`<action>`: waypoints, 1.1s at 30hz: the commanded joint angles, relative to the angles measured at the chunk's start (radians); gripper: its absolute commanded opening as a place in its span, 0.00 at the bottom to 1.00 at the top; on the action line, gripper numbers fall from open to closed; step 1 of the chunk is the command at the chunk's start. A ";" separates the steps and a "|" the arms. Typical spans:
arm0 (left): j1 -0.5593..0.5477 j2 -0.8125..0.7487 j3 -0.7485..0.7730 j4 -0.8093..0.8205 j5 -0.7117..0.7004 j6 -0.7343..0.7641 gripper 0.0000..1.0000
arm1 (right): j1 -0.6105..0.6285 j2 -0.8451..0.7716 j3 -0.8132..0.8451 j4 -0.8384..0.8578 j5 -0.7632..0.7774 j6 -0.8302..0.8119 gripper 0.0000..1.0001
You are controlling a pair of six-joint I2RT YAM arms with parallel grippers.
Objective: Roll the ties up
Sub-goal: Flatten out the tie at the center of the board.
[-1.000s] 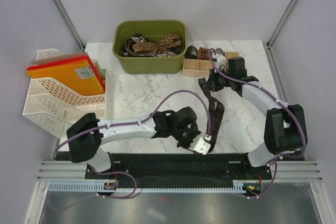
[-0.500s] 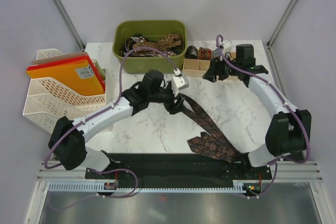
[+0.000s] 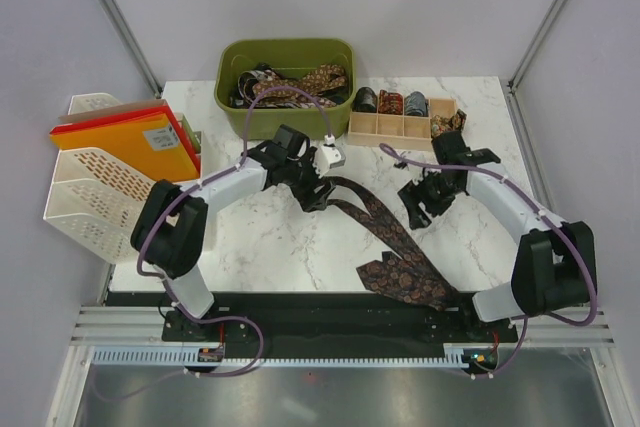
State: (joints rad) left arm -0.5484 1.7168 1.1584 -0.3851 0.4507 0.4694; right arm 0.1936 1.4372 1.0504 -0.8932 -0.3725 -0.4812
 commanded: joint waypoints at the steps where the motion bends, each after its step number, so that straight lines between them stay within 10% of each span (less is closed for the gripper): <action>1: 0.024 0.064 0.041 0.012 0.046 0.292 0.89 | 0.078 0.041 -0.061 0.028 0.049 -0.037 0.74; 6: 0.028 0.116 0.055 0.015 0.062 0.435 0.90 | 0.113 0.120 -0.096 0.091 0.049 -0.027 0.63; 15: 0.041 0.133 0.032 0.204 0.017 0.419 0.82 | 0.135 0.224 -0.086 0.244 0.101 -0.043 0.14; 33: 0.120 0.109 -0.025 0.284 0.020 0.538 0.99 | 0.242 0.336 0.086 0.332 0.043 -0.235 0.00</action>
State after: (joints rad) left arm -0.4610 1.8225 1.1389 -0.1696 0.4713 0.9298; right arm 0.4305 1.7874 1.1141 -0.5812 -0.2916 -0.6228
